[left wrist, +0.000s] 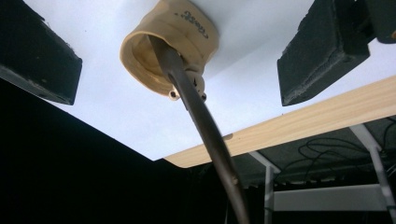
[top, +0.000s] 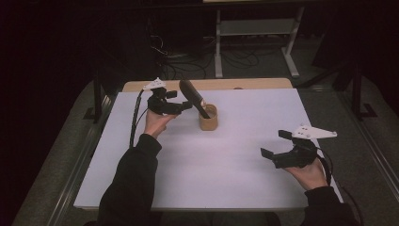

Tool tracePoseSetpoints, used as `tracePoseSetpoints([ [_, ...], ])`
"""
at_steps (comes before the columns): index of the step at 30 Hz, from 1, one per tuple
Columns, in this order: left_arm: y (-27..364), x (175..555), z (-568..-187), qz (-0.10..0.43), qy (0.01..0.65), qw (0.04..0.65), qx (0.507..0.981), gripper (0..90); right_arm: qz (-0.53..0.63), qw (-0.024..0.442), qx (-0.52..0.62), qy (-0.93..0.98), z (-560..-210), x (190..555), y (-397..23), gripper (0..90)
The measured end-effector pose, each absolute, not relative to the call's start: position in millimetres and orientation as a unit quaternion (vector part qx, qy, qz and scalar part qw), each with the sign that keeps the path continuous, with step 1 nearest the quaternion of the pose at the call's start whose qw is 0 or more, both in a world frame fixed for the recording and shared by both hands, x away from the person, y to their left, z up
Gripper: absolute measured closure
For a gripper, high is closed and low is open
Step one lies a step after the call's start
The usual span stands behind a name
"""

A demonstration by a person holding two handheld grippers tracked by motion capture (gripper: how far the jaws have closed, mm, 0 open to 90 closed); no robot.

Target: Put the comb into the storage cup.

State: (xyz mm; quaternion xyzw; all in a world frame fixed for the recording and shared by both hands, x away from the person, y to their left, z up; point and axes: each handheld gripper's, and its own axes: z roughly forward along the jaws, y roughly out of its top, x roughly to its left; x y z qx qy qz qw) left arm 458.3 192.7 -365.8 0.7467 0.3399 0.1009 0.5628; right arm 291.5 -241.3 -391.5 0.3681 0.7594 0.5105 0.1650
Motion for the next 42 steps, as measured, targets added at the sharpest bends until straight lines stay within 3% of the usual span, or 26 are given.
tracePoseSetpoints([
  [42, 254, 410, -360, 0.138, 0.346, 0.563, 0.738, 0.0, 0.509, 0.167, 0.368, 0.76, -393, 292, -242, 0.0],
])
